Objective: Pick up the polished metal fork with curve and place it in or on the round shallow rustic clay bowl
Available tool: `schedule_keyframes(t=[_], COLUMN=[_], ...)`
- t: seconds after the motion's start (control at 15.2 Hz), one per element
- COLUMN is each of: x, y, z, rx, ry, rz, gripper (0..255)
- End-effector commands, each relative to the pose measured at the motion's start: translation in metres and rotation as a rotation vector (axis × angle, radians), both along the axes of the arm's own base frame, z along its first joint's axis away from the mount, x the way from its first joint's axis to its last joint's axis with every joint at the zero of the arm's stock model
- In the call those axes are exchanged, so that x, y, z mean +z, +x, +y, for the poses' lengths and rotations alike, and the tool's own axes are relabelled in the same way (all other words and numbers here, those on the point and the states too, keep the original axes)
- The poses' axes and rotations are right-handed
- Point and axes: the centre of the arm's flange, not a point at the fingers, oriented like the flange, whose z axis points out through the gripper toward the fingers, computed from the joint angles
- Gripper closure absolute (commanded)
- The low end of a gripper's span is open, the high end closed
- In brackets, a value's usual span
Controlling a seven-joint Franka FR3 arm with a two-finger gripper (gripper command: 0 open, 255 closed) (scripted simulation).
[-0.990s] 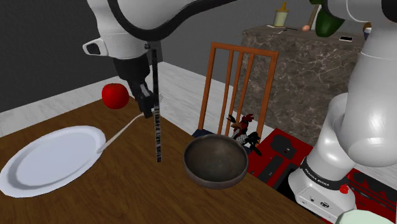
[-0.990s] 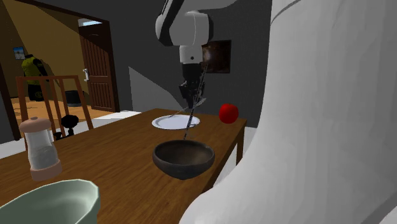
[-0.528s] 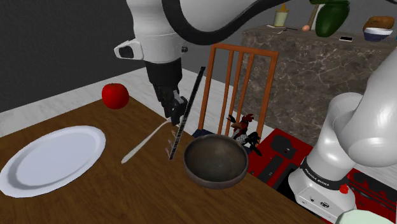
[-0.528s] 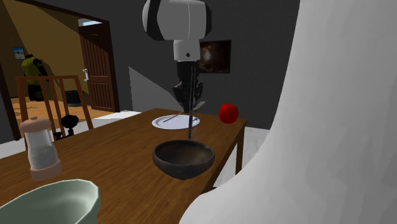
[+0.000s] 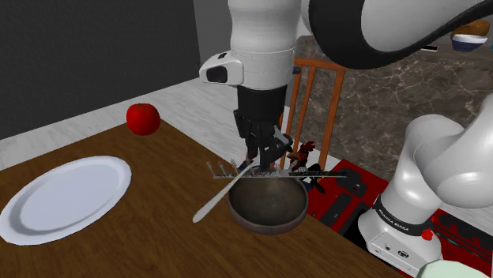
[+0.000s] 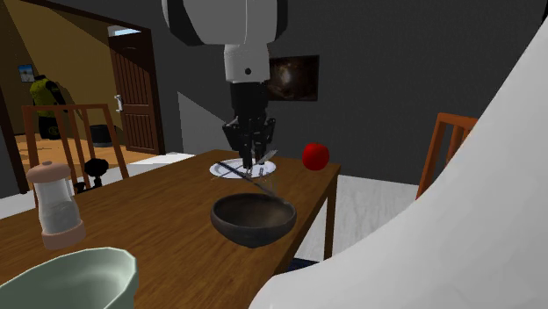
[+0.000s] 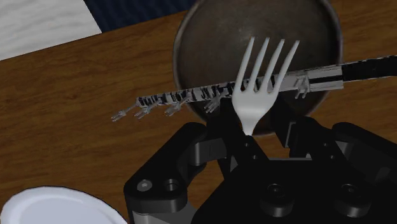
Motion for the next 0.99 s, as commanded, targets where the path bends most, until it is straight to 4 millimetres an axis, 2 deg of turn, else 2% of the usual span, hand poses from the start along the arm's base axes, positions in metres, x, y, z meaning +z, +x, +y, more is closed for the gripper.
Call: schedule_keyframes(t=[0.0,0.07,0.92], x=[0.000,0.000,-0.069], y=[-0.024,-0.030,-0.030], z=[-0.009,-0.011,-0.011], rx=[-0.001,-0.001,-0.001], ry=[0.000,0.000,0.000], rz=[0.000,0.000,0.000], gripper=[255,255,255])
